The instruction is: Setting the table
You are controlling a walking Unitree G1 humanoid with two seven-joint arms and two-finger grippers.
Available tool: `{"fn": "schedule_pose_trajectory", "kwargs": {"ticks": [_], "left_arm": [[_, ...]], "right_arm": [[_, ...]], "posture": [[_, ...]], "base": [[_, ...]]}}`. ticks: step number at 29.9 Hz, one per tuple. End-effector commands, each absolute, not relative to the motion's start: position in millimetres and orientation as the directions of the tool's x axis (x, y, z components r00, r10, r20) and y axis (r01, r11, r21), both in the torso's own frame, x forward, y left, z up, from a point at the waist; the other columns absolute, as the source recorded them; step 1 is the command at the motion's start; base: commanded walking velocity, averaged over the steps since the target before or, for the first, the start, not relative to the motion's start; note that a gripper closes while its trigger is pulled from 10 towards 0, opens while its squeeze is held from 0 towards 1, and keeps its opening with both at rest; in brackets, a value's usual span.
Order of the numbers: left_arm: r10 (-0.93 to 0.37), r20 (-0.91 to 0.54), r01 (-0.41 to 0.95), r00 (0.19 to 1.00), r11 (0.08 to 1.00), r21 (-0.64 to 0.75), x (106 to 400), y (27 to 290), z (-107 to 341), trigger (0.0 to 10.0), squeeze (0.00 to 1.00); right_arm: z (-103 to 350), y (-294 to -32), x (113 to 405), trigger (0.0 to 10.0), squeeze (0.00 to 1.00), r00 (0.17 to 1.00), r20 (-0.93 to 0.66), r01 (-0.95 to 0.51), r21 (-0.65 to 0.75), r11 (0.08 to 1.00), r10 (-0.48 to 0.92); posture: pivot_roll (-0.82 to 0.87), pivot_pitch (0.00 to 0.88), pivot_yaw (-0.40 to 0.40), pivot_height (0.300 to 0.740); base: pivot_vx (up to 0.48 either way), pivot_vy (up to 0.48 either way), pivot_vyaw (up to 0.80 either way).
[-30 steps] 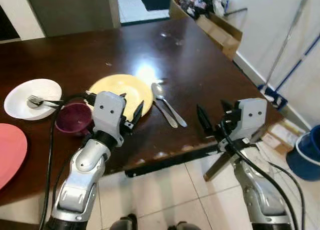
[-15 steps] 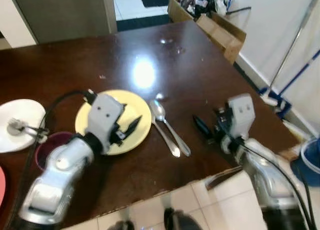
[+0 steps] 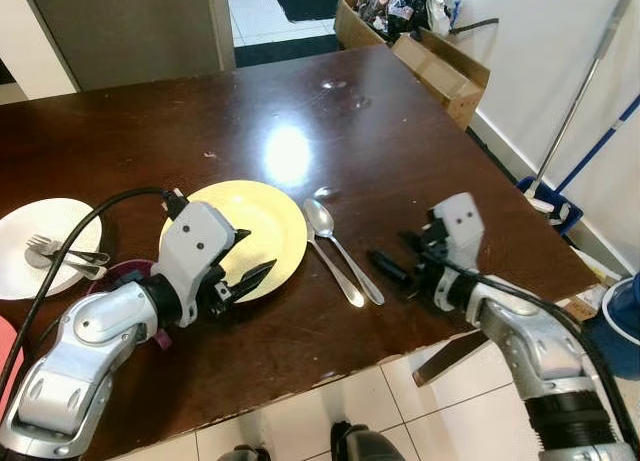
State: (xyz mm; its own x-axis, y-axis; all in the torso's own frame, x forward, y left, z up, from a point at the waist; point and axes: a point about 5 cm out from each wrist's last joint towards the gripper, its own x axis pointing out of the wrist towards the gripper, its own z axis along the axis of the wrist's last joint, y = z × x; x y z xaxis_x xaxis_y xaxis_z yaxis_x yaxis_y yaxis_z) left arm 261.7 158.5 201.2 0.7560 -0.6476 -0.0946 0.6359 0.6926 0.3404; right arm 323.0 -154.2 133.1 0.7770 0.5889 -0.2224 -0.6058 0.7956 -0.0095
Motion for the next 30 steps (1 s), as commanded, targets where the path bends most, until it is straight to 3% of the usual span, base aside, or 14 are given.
{"fn": "schedule_pose_trajectory", "kwargs": {"ticks": [1, 13, 30], "left_arm": [[-0.633, -0.109, 0.628, 0.766, 0.701, 0.339, 262, 162, 200, 10.0, 0.00], [-0.625, -0.112, 0.621, 0.773, 0.708, 0.337, 259, 163, 205, 10.0, 0.00], [-0.611, -0.121, 0.612, 0.782, 0.718, 0.331, 259, 162, 203, 10.0, 0.00]], "right_arm": [[123, -154, 326, 10.0, 0.00, 0.779, -0.259, -0.599, -0.041, 0.800, 0.571], [131, -147, 345, 10.0, 0.00, 0.822, -0.175, -0.564, -0.126, 0.816, 0.542], [111, -126, 343, 10.0, 0.00, 0.758, -0.218, -0.641, -0.072, 0.764, 0.615]], "posture": [[-0.03, 0.127, 0.016, 0.740], [0.00, 0.158, 0.025, 0.740], [0.00, 0.173, 0.017, 0.740]], "base": [[0.000, 0.000, 0.00], [0.000, 0.000, 0.00], [0.000, 0.000, 0.00]]}}
